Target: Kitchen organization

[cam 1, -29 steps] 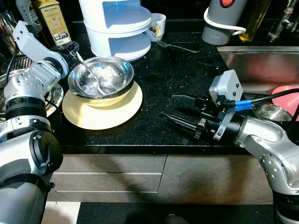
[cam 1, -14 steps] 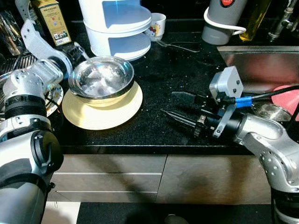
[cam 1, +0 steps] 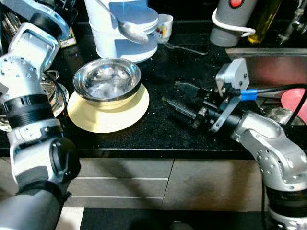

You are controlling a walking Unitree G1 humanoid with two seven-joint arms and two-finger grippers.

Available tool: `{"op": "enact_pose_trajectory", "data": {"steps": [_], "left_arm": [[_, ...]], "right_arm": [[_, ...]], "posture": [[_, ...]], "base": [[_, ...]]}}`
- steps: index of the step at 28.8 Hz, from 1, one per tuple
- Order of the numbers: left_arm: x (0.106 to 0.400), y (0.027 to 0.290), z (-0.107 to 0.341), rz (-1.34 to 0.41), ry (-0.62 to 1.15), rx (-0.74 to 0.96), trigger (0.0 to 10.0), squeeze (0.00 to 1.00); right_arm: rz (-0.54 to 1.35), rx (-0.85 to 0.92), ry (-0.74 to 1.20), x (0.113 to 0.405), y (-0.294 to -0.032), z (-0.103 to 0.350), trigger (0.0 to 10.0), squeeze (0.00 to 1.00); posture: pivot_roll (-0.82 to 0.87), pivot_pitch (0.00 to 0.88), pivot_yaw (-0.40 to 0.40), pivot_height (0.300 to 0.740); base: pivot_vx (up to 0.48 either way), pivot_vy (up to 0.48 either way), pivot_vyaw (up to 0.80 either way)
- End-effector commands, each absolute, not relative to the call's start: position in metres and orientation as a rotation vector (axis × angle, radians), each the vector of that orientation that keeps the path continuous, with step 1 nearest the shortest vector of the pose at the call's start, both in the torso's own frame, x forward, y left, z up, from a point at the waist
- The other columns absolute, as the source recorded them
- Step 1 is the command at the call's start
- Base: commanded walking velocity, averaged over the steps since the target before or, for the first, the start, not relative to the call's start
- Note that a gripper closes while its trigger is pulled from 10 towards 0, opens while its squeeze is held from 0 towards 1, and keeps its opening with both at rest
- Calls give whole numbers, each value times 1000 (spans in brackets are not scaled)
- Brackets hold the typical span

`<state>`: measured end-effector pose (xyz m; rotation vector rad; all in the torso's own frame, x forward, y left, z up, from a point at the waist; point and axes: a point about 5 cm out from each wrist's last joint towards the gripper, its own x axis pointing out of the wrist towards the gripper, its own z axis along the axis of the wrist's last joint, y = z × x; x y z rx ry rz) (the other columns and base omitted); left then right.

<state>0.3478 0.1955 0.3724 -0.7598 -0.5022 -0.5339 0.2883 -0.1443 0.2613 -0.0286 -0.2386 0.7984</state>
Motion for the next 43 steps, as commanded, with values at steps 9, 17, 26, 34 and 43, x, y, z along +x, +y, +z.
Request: {"op": "enact_pose_trajectory", "data": {"steps": [9,17,26,34,43], "left_arm": [[316,171,347,-594,-531,-747,10000,0],[309,163,331,-473,-544,-671,10000,0],[305,156,312,-381,-518,-580,10000,0],[301,164,293,-270,-499,-545,10000,0],[303,169,293,-240,-517,-523,10000,0]], "right_arm": [[622,106,-303,308,-158,265,10000,0],[536,119,-292,324,-165,257,10000,0],[583,93,-279,332,-150,246,10000,0],[624,101,-258,337,-136,234,10000,0],[638,80,-256,342,-132,228,10000,0]], "posture": [[-72,5,49,740],[-45,0,35,740],[-9,0,3,740],[8,0,-7,740],[14,0,-10,740]], "base": [[0,0,-568],[0,0,-800],[0,0,-356],[0,-345,0],[0,-447,0]]}}
